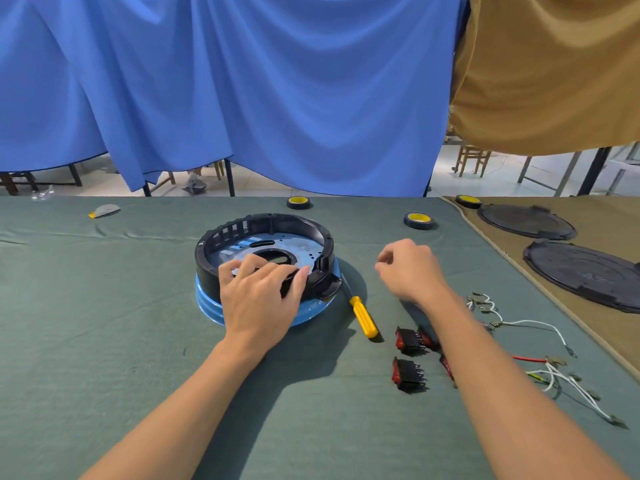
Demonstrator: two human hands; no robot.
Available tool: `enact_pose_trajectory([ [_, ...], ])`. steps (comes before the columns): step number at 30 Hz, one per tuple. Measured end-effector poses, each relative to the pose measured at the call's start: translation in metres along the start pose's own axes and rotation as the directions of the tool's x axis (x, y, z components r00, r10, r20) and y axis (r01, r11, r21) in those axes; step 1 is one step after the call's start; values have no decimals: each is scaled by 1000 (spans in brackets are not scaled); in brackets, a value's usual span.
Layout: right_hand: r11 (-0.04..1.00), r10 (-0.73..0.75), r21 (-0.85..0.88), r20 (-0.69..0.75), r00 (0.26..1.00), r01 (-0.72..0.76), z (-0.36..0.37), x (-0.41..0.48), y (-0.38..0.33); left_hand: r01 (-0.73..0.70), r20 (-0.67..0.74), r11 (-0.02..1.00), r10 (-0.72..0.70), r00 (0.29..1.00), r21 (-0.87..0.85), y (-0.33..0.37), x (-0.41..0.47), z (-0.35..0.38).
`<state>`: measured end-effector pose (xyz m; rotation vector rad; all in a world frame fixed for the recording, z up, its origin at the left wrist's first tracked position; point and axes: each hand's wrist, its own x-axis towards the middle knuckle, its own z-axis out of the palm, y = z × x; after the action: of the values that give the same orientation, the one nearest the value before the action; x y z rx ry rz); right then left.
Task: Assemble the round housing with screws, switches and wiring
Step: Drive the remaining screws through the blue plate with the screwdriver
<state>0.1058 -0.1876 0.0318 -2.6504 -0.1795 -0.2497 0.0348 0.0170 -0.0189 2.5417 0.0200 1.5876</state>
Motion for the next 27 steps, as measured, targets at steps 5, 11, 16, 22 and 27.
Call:
enact_pose_trajectory([
  [5, 992, 117, -38, -69, 991, -120, -1, 29, 24, 67, 245, 982, -109, 963, 174, 27, 17, -7],
  [11, 959, 107, -269, 48, 993, -91, 2, 40, 44, 92, 361, 965, -179, 915, 244, 70, 38, 13],
  [16, 939, 77, -342, 98, 992, -38, 8, 43, 46, -11, 364, 943, -117, 924, 332, 67, 35, 22],
  [22, 954, 78, -289, -1, 997, -75, 10, 41, 45, -148, 230, 974, 106, 967, 174, 34, 24, 15],
  [27, 977, 73, -199, -19, 997, -75, 11, 37, 42, -227, 111, 972, 233, 966, -63, -2, 18, -2],
])
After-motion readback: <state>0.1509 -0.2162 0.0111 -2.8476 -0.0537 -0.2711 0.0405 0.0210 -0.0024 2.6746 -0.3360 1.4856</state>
